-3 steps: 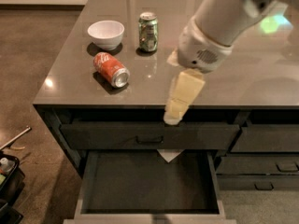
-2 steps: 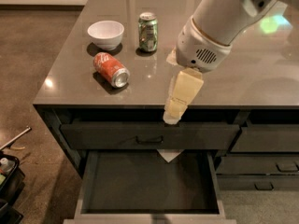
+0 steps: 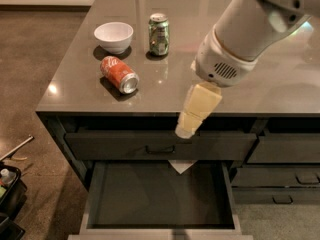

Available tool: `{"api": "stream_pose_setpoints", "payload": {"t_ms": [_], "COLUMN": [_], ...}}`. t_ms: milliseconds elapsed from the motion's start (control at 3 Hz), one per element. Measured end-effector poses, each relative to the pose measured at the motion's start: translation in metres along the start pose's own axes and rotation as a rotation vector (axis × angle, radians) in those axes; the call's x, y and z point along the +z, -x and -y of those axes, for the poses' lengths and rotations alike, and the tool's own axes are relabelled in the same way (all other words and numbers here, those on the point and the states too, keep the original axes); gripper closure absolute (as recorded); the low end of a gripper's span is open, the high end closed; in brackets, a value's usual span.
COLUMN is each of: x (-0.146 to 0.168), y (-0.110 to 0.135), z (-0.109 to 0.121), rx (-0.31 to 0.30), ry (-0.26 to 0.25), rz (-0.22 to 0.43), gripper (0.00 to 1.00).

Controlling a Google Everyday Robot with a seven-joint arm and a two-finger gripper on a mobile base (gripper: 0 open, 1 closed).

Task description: Place coke can into middle drawer

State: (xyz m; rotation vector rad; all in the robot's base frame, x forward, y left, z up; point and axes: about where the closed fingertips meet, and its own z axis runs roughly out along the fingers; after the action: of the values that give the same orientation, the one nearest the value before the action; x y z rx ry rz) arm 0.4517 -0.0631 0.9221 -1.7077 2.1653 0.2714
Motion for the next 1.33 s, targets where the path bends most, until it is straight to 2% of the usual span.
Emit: {"api": "stream_pose_setpoints", "payload": {"t_ms": [333, 667, 1000, 1333], "x": [0.017, 0.031, 0.049, 0.051], "y": [0.029, 0.063, 0.091, 0.093], "z": [0.037, 0.071, 0.095, 0.095], "rx": [0.018, -0.001, -0.007, -0.009], "ry": [-0.114, -0.169, -0.161, -0.159], "rz": [0.043, 0.085, 0.126, 0.129], "gripper": [0.0, 0.0, 0.0, 0.0]}}
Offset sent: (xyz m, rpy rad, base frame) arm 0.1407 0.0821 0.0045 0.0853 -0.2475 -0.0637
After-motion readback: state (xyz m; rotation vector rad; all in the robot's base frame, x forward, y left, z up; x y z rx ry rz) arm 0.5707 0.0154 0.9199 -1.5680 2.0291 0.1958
